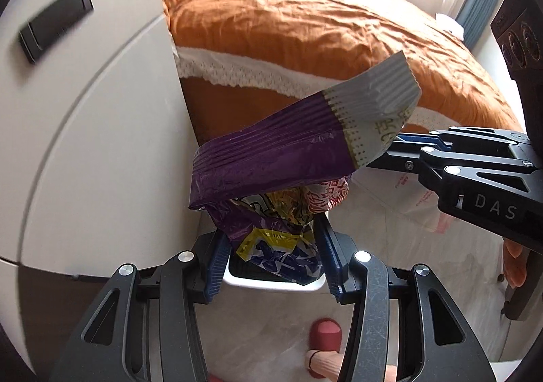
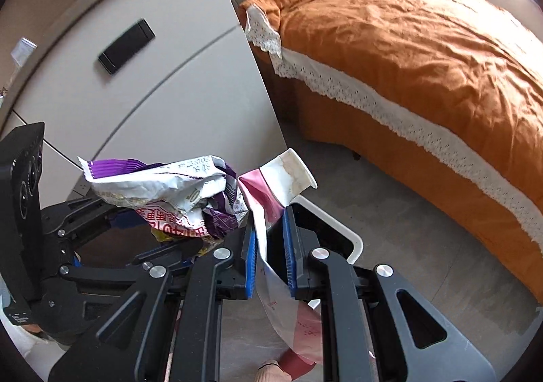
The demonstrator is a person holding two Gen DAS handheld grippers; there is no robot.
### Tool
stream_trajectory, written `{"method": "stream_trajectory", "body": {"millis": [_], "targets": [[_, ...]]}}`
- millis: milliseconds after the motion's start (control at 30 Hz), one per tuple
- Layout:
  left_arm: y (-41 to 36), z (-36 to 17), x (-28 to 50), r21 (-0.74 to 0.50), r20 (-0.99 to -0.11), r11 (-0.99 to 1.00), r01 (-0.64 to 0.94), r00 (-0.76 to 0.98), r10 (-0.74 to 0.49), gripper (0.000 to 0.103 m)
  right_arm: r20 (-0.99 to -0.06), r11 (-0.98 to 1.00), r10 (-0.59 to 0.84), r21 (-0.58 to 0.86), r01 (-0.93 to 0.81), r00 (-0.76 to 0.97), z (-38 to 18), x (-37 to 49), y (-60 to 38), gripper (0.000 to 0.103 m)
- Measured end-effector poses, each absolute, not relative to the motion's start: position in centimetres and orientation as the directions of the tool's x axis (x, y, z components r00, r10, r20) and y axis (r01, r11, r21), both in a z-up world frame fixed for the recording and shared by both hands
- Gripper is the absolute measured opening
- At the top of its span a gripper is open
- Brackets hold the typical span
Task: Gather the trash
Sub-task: 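Carry both items over the white bin and open both tools to release, then move both open tools back to the desk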
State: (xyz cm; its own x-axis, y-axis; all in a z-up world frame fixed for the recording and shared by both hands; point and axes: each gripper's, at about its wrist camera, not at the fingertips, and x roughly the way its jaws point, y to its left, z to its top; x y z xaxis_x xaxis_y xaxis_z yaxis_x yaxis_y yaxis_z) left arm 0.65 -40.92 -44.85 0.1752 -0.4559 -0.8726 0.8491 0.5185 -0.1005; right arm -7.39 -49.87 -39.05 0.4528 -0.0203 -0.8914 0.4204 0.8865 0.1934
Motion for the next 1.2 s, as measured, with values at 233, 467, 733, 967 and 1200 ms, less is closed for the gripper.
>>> {"method": "stream_trajectory", "body": {"millis": [233, 467, 733, 967, 1200], "targets": [[-42.1, -55.2, 1.7, -0.090, -0.900, 0.535, 0.840, 0.161, -0.405, 0.048, -0.921, 0.875, 0.012, 0.198, 0.442, 0.390, -49.9, -7.0, -50.5, 0.015], [-42.5, -61.1, 1.9, -0.107, -0.919, 0.527, 0.843, 0.118, -0.375, 0.098, -0.939, 0.867, -0.010, 0.164, 0.471, 0.345, -57.0, -7.2, -50.9, 0.100], [-41.2, -62.5, 2.4, -0.134, -0.929, 0.544, 0.828, 0.087, -0.361, 0.098, -0.942, 0.857, -0.029, 0.149, 0.494, 0.334, -58.3, -7.6, -51.0, 0.099], [-41.0, -62.0, 2.8, -0.132, -0.924, 0.533, 0.836, 0.091, -0.371, 0.098, -0.938, 0.854, -0.050, 0.138, 0.501, 0.344, -57.1, -7.9, -50.9, 0.099], [-41.2, -60.3, 1.8, -0.120, -0.918, 0.513, 0.850, 0.102, -0.383, 0.098, -0.934, 0.856, -0.066, 0.128, 0.502, 0.350, -55.5, -8.2, -50.9, 0.099]]}}
